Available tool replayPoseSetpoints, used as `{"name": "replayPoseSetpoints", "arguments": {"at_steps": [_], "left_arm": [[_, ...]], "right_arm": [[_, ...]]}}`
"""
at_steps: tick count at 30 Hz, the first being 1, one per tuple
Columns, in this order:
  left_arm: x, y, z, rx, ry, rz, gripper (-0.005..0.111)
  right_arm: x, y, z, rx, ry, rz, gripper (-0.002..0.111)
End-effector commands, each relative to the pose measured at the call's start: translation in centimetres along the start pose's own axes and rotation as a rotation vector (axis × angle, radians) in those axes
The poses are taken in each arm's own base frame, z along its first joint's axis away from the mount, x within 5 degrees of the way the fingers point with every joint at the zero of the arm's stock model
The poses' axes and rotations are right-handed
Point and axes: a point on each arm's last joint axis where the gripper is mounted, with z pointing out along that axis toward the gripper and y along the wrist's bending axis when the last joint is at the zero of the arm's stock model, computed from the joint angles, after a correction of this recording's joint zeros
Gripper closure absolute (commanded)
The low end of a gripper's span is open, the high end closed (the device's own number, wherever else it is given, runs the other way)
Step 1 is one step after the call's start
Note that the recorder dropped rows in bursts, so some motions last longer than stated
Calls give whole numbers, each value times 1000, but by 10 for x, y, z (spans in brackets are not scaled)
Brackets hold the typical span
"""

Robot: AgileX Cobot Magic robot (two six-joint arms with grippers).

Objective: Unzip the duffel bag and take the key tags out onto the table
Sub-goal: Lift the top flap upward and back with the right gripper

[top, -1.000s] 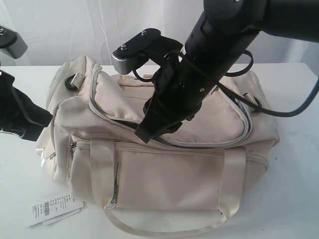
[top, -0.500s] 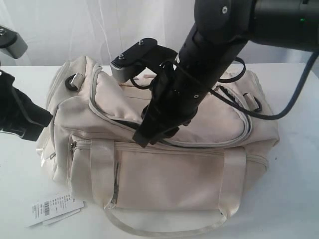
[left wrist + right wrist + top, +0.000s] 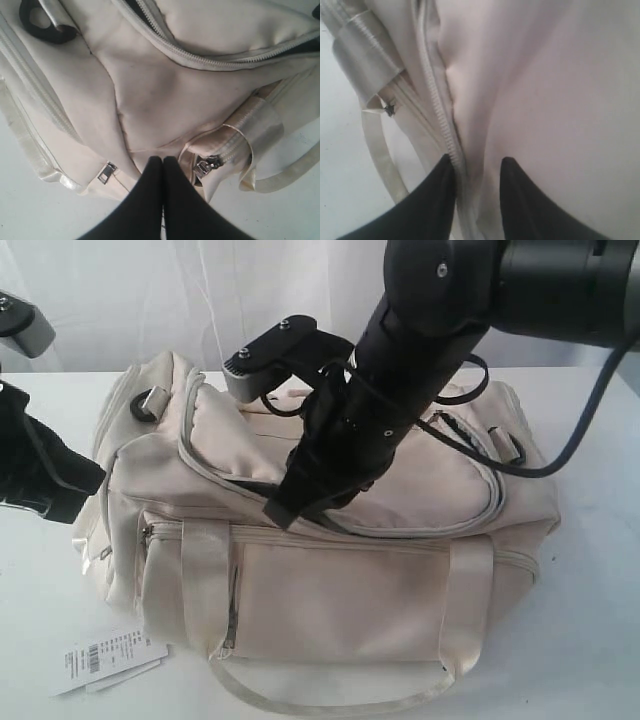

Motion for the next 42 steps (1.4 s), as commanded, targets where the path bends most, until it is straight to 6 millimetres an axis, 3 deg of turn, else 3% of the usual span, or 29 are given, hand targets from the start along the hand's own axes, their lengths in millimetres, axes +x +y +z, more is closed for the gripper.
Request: {"name": "replayPoseSetpoints", "arguments": {"at_steps": [1, 4, 10, 21, 24, 31, 36, 38, 42], "left_arm": [[1, -3, -1, 17, -2, -12, 107], [1, -3, -1, 17, -2, -12, 107], [1, -3, -1, 17, -2, -12, 107], [0, -5, -1, 44, -17, -46, 107], [0, -5, -1, 44, -17, -46, 107], [0, -5, -1, 47, -19, -50, 107], [-1, -6, -1, 51, -21, -54, 107], [-1, -6, -1, 51, -21, -54, 107], [-1, -6, -1, 51, -21, -54, 107]], "right_arm": [[1, -10, 0, 92, -5, 37, 98], [-1, -12, 0, 111, -19, 34, 108], [-11, -17, -2, 174, -125, 26, 108], [-53, -53, -19, 518, -409, 30, 108], [-66, -67, -14, 549, -433, 33, 108], [-98, -121, -6, 630, -501, 113, 108], [-108, -152, 2, 670, -528, 159, 108], [-106, -160, 10, 681, -489, 180, 104], [-98, -164, 20, 706, -359, 156, 78]]}}
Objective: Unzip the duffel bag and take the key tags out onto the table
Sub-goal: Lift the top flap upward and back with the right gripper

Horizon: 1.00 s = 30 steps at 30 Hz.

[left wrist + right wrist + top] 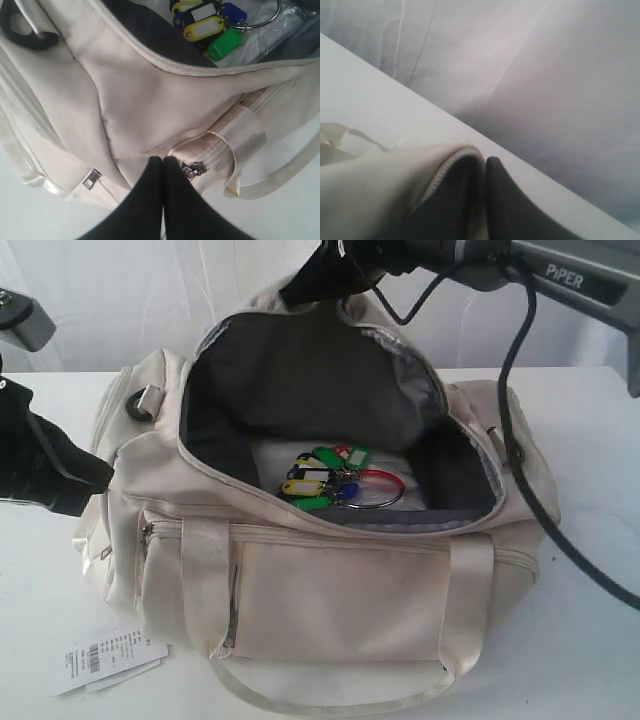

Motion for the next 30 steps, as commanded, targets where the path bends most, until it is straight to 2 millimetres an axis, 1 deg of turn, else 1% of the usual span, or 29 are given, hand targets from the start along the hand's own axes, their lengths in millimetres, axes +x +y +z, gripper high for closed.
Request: {"name": "replayPoseSetpoints", "arguments": {"at_steps": [1, 2, 3, 9, 11, 13, 16, 17, 18, 19, 23, 27, 30], "left_arm": [[1, -3, -1, 18, -1, -13, 107], [1, -3, -1, 18, -1, -13, 107], [2, -3, -1, 25, 2, -17, 107], [2, -4, -1, 31, 1, -24, 107], [2, -4, -1, 32, 0, -23, 107], [2, -4, -1, 32, 0, -23, 107], [2, -4, -1, 32, 0, -23, 107], [2, -4, -1, 32, 0, -23, 107], [2, -4, -1, 32, 0, -23, 107], [2, -4, -1, 32, 0, -23, 107], [2, -4, -1, 33, 3, -21, 107], [2, -4, -1, 35, 5, -21, 107], [2, -5, -1, 37, 7, -22, 107]], "right_arm": [[11, -7, 5, 38, 105, -72, 73], [12, -8, 5, 47, 119, -74, 69], [11, -9, 3, 55, 124, -71, 68], [-5, -19, -17, 66, 56, -64, 69], [-9, -21, -22, 67, 43, -57, 67], [-10, -22, -24, 68, 39, -56, 58], [-10, -23, -25, 70, 46, -55, 32], [-9, -23, -25, 71, 51, -55, 25], [-8, -23, -25, 74, 65, -54, 19], [-7, -23, -25, 78, 80, -54, 17], [-4, -29, -34, 102, 149, -19, 18], [-7, -38, -53, 134, 195, 34, 27], [-13, -45, -67, 146, 180, 64, 35]]}}
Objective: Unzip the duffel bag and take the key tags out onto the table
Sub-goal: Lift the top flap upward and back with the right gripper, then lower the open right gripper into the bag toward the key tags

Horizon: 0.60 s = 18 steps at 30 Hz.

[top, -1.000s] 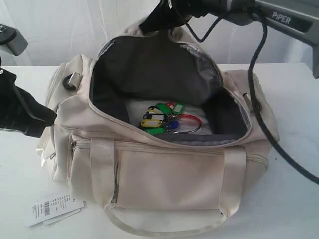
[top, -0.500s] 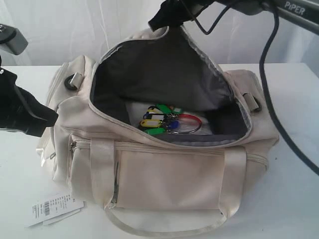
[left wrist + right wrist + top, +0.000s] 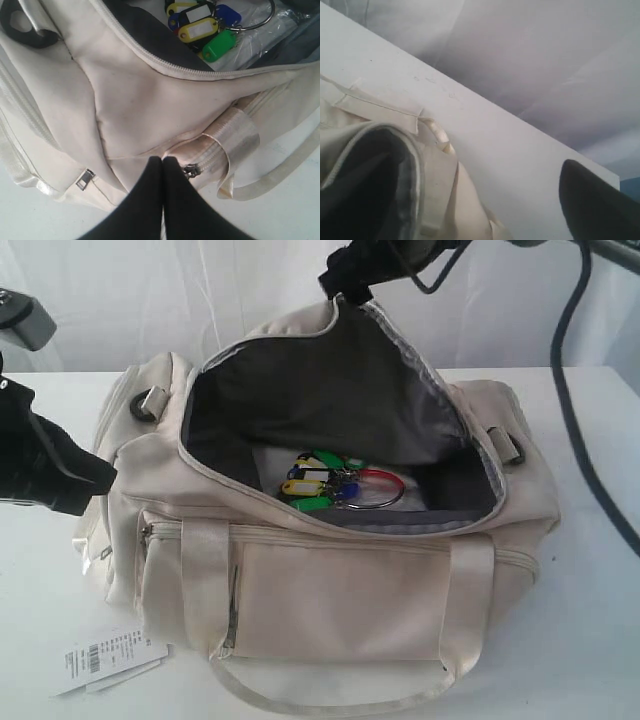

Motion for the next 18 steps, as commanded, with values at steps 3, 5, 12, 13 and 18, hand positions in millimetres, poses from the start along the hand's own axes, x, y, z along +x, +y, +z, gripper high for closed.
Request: {"name": "replayPoseSetpoints", "arguments": {"at_steps": [3, 5, 12, 13, 18], "left_arm": [[3, -3, -1, 22, 11, -8, 107], [3, -3, -1, 23, 13, -5, 107], [3, -4, -1, 26, 19, 13, 107], [3, -4, -1, 26, 19, 13, 107], [3, -4, -1, 26, 19, 13, 107]], "right_arm": [[-6, -21, -34, 18, -2, 93, 43], [-1, -17, -37, -36, 62, 135, 49], [3, 29, -68, -528, 143, 26, 108], [6, 32, -70, -535, 180, 9, 108], [24, 28, -44, -361, 297, -121, 108]]}}
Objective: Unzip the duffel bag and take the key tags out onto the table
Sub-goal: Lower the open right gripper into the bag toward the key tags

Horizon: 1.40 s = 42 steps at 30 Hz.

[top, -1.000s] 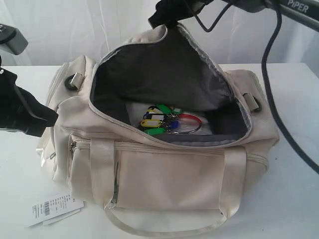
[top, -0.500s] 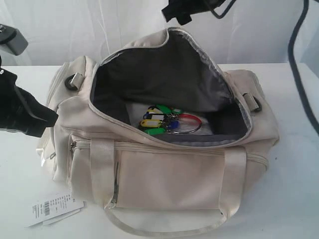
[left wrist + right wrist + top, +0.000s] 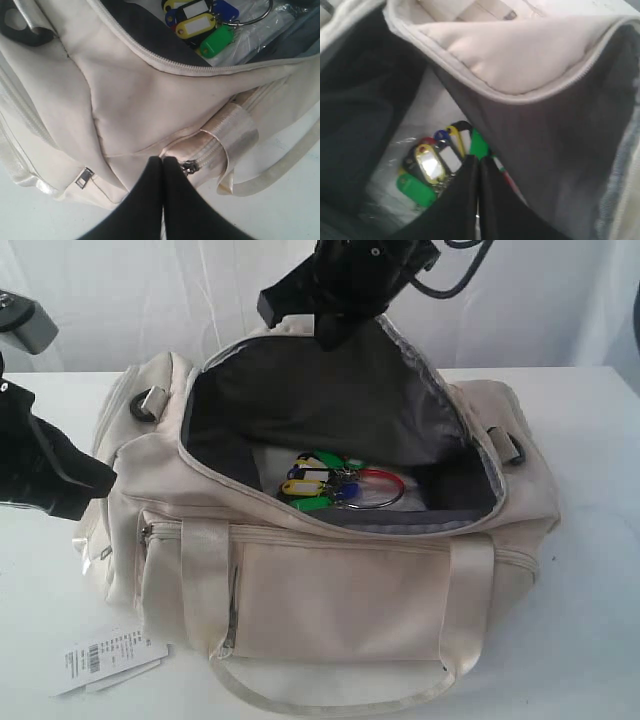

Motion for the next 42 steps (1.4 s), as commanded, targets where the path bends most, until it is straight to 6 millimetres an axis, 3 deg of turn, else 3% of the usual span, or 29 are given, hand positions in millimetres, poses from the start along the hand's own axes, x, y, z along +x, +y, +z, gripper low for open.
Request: {"name": "replayPoseSetpoints", "arguments": {"at_steps": [1, 4, 8, 10, 12, 15, 19, 24, 29, 34, 38, 42], "left_arm": [[2, -3, -1, 21, 9, -3, 107], [2, -3, -1, 21, 9, -3, 107], [2, -3, -1, 21, 9, -3, 107], [2, -3, -1, 21, 9, -3, 107], [2, -3, -1, 21, 9, -3, 107], [2, -3, -1, 23, 8, -5, 107], [2, -4, -1, 28, 5, -12, 107], [2, -4, -1, 30, 4, -14, 107], [2, -4, -1, 31, 3, -15, 107], [2, -4, -1, 31, 3, -15, 107], [2, -4, -1, 32, 2, -17, 107], [2, -4, -1, 32, 2, -17, 107]], "right_arm": [[10, -21, 21, 225, 102, -63, 108], [21, -45, 51, 451, 198, -68, 108], [33, -71, 91, 495, 296, -29, 108], [36, -77, 97, 498, 309, 0, 108], [34, -75, 89, 492, 287, 14, 108], [23, -52, 63, 321, 187, 13, 108], [11, -33, 53, 143, 52, 23, 108], [4, -29, 60, 96, -30, 54, 108], [0, -25, 81, 46, -74, 85, 108], [11, -20, 107, -11, 50, 118, 108], [19, -18, 100, -25, 132, 58, 108], [19, -16, 68, -42, 146, 39, 108]]}}
